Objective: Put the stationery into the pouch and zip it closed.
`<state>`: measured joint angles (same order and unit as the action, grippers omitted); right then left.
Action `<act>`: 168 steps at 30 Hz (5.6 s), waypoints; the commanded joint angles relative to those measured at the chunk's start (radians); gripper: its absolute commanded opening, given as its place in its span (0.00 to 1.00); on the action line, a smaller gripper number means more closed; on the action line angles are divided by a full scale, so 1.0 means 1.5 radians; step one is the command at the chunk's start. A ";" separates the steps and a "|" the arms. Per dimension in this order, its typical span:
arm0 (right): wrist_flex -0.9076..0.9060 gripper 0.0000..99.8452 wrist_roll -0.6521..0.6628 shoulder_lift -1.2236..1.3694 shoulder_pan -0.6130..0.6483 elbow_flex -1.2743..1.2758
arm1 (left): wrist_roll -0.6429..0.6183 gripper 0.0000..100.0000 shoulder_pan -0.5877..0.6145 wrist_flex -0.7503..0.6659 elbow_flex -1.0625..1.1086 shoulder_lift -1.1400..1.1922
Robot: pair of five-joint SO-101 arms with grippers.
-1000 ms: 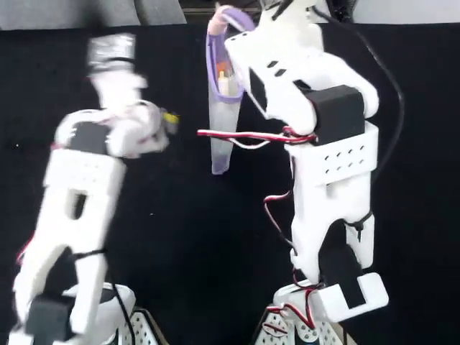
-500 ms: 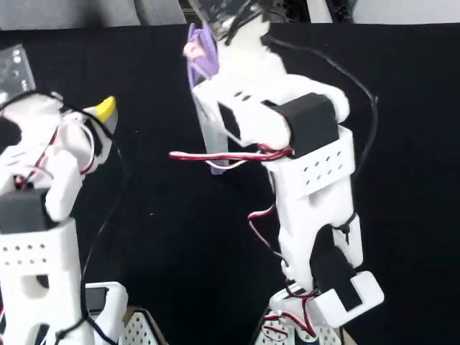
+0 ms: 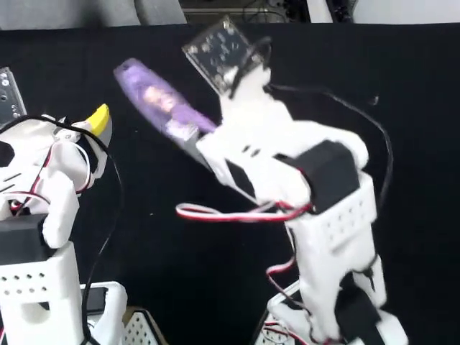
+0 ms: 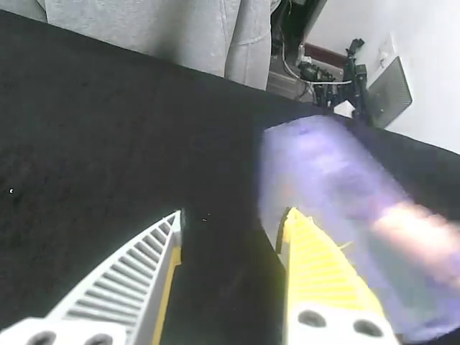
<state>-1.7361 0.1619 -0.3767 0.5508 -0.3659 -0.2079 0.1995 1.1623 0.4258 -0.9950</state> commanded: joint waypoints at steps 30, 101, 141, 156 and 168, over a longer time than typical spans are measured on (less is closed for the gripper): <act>0.535 0.20 -0.050 -0.141 0.089 0.640 | 0.058 0.23 0.564 -0.009 0.062 -0.111; -0.001 0.20 0.091 1.103 0.243 -0.731 | 0.101 0.23 0.888 -0.128 0.645 -0.550; 0.211 0.20 0.427 1.204 0.397 -0.846 | 0.100 0.23 0.886 -0.123 0.653 -0.551; -0.019 0.20 0.475 1.204 0.241 -0.864 | 0.101 0.23 0.885 -0.129 0.666 -0.550; -0.020 0.20 0.475 1.199 0.040 -0.867 | 0.099 0.23 0.883 -0.129 0.666 -0.550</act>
<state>-1.7315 0.8677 1.4369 0.7165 -1.6548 -0.0499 1.5251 0.9735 1.4308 -1.8128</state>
